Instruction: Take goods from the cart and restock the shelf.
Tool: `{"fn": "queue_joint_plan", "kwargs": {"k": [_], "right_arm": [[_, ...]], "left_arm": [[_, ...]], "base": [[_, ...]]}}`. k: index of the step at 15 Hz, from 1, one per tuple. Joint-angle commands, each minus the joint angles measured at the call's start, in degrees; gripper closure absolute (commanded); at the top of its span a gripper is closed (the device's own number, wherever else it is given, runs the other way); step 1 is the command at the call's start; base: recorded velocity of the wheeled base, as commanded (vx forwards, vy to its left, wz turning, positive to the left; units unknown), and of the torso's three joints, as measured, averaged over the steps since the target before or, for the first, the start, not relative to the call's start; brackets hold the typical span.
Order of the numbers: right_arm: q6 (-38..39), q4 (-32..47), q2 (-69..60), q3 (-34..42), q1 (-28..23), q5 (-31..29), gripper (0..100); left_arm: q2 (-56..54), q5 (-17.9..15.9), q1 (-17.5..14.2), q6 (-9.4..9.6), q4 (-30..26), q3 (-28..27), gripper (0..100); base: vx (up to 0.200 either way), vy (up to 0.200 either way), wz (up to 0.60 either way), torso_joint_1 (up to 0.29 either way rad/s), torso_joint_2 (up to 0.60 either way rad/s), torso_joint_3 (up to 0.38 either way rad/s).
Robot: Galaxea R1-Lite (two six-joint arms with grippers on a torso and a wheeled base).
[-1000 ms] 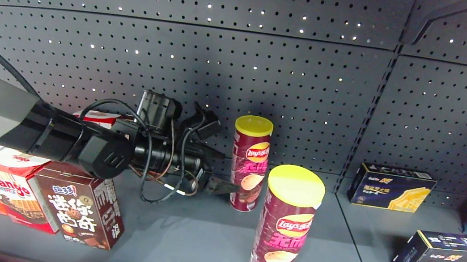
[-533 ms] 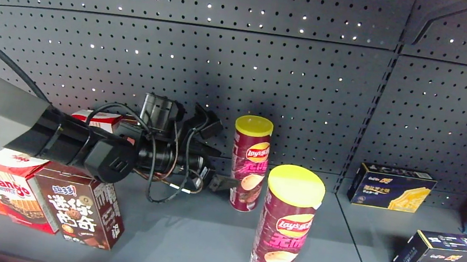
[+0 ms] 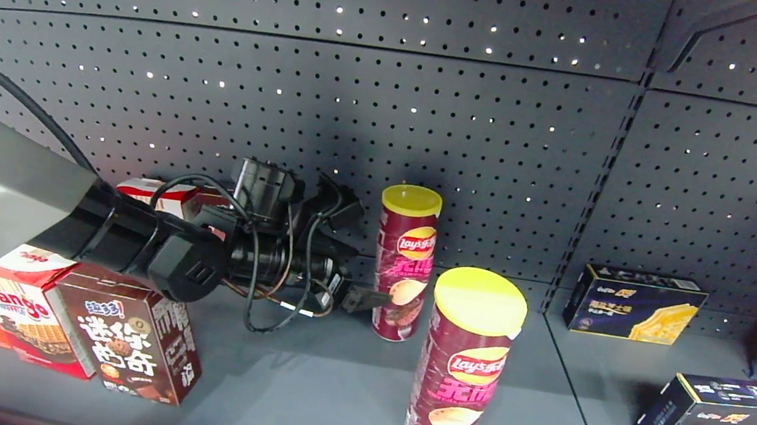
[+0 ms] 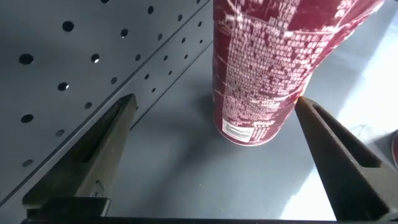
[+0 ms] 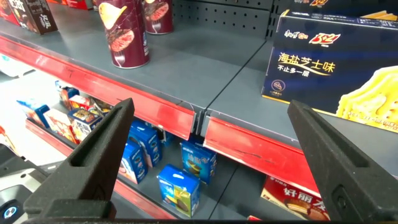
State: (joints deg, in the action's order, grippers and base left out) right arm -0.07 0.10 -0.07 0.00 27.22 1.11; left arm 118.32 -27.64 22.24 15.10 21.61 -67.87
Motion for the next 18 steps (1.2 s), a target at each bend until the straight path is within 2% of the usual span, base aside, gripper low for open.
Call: {"fn": "queue_joint_plan", "kwargs": {"k": [1,6,13,16,18], "right_arm": [[0.0,0.0,0.1,0.0,0.0,0.0,0],[0.0,0.0,0.1,0.0,0.0,0.0,0],[0.0,0.0,0.1,0.0,0.0,0.0,0],[0.0,0.0,0.1,0.0,0.0,0.0,0],[0.0,0.0,0.1,0.0,0.0,0.0,0]], "left_arm": [[0.1,0.0,-0.1,0.01,0.0,0.0,0],[0.1,1.0,-0.6,0.01,1.9,1.0,0],[-4.5,1.4,-0.7,0.01,7.6,8.1,0],[-6.0,3.8,-1.4,0.01,7.5,9.1,0],[-6.2,6.6,-1.3,0.36,7.1,9.5,0]], "base": [[0.000,0.000,0.00,0.000,0.00,0.000],[0.000,0.000,0.00,0.000,0.00,0.000],[0.000,0.000,0.00,0.000,0.00,0.000],[0.000,0.000,0.00,0.000,0.00,0.000],[0.000,0.000,0.00,0.000,0.00,0.000]]}}
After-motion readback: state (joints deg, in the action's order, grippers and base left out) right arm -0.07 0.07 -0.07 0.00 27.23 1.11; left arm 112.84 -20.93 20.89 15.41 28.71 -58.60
